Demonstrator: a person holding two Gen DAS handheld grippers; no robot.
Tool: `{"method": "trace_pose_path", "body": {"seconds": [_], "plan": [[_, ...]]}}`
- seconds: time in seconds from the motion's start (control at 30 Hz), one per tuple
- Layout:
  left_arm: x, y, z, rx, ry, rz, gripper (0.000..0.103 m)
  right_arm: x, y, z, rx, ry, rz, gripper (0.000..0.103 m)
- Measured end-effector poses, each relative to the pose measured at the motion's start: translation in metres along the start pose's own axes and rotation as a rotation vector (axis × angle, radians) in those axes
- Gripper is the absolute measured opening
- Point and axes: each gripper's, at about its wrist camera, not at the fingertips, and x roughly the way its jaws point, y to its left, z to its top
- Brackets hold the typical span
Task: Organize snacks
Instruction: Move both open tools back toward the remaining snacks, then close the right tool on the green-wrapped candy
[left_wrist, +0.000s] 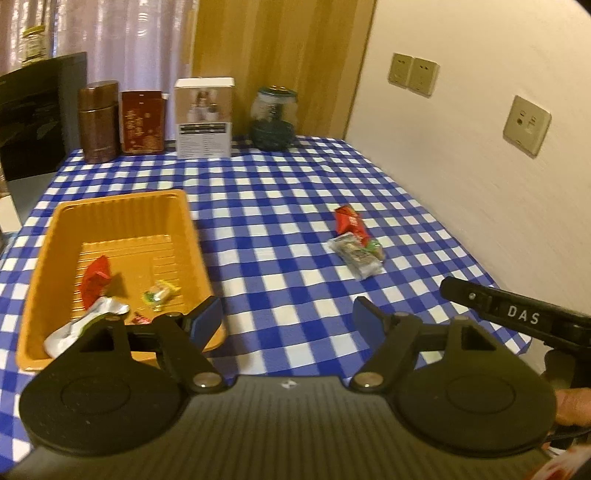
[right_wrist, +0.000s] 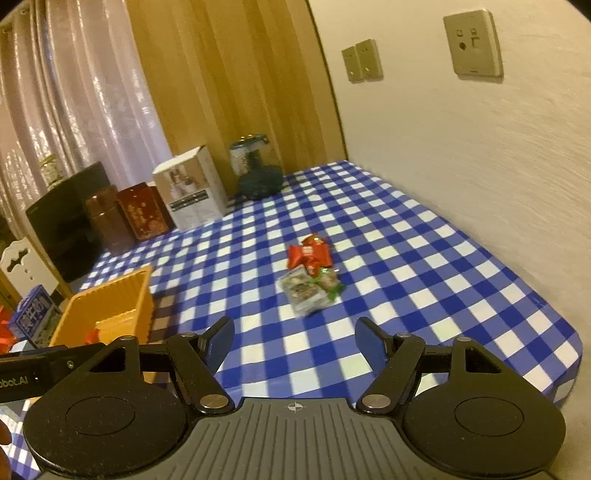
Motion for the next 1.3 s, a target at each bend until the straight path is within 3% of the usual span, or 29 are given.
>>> {"method": "trace_pose_path", "body": {"seconds": [0.47,0.83,0.9,0.97,1.3], "plan": [[0.067,-0.034,0.026,0.029,0.023,-0.027,0.076,0.046,-0.046,0.021,-0.017,0.009,-0.045,0.072],[0.130,-0.048,0.039,0.049,0.055,-0.031,0.076,0.113,-0.064,0.031,-0.093,0.102,-0.036,0.071],[0.141,-0.047,0.041,0.050,0.062,-0.027,0.076,0.129,-0.065,0.031,-0.111,0.131,-0.019,0.067],[0.151,-0.046,0.043,0.052,0.068,-0.022,0.076,0.143,-0.065,0.031,-0.127,0.151,-0.013,0.055],[0.178,-0.038,0.048,0.031,0.088,-0.014,0.076,0.192,-0.048,0.036,-0.266,0.192,0.036,0.053]]}}
